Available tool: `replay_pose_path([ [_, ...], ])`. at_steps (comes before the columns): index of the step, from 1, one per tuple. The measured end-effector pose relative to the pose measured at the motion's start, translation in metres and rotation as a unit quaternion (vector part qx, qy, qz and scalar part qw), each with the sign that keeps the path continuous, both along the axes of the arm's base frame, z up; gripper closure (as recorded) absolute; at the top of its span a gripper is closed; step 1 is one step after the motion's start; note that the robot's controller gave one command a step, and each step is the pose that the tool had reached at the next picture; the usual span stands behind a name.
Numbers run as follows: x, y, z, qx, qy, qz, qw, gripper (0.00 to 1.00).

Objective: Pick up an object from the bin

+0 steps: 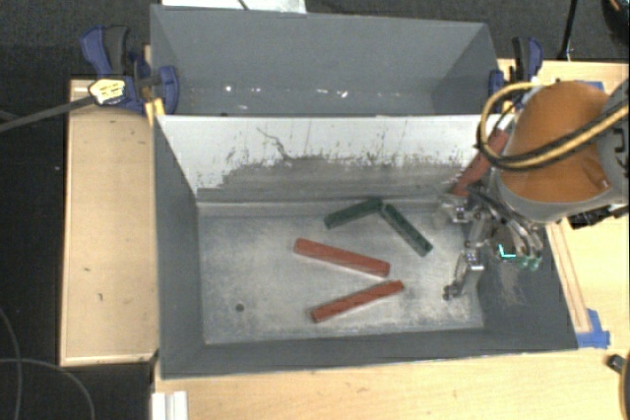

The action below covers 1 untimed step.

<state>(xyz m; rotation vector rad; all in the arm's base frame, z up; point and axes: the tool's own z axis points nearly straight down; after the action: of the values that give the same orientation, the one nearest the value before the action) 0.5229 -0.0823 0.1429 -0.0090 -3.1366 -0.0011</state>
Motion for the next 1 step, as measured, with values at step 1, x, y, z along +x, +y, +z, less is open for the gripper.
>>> replay_pose_path([
  [1, -0.0115, 0.0654, -0.0768, 0.002, 0.0005, 0.033, 0.9994, 0.00],
])
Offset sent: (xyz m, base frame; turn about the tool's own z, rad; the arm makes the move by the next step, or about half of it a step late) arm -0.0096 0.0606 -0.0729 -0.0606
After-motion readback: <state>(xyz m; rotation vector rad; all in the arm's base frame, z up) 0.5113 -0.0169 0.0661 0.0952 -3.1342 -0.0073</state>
